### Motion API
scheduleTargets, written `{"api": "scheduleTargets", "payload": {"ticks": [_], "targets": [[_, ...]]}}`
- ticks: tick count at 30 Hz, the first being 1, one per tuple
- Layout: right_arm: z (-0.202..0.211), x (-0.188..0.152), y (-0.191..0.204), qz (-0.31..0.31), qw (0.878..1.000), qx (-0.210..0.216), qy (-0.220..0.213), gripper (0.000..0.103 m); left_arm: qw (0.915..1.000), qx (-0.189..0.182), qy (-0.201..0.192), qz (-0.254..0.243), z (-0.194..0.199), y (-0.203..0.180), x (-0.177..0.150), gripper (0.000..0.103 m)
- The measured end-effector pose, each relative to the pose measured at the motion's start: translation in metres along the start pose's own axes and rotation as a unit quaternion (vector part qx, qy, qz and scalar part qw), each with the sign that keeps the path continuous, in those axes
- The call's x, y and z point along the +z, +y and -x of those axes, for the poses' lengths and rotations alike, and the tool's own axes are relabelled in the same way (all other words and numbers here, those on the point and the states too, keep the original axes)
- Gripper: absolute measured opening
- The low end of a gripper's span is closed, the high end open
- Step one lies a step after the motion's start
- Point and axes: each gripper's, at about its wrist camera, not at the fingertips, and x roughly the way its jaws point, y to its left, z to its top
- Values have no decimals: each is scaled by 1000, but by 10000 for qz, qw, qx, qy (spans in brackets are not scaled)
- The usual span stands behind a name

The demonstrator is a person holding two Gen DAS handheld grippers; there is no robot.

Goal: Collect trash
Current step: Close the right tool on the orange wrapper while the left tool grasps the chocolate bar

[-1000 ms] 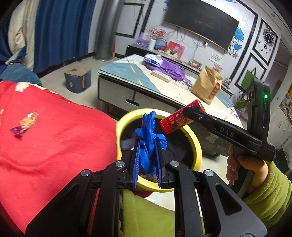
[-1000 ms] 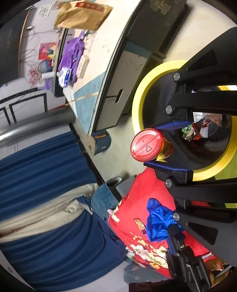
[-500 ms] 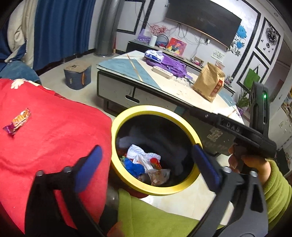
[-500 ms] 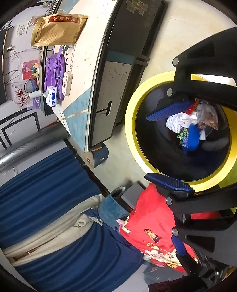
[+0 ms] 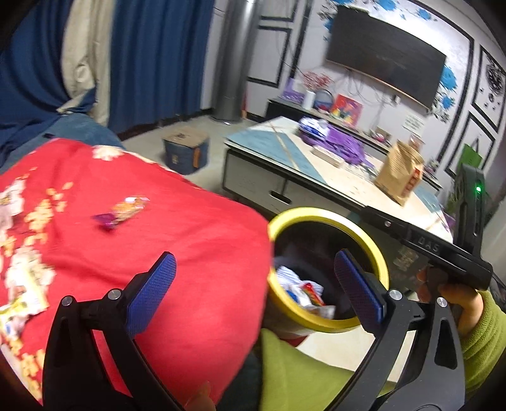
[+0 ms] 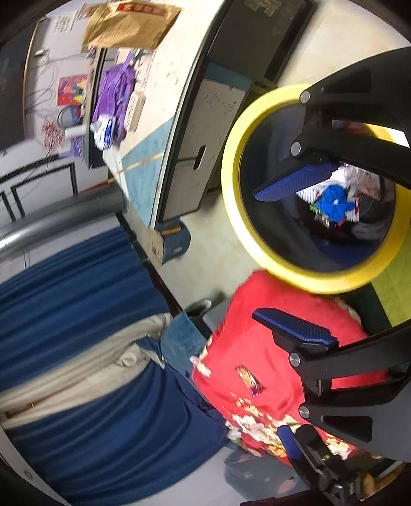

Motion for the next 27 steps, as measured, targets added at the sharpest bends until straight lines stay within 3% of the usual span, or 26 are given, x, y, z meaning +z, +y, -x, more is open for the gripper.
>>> {"api": "scheduleTargets", "payload": {"ticks": [12,27], "targets": [[-2,-3,78,716,9957,577,78,72,9966,614,-387,398,54,52,-17,92],[-11,-8,155,1353,9845,1089,253,77,9916,922,-436,800,87,100,-41,92]]}}
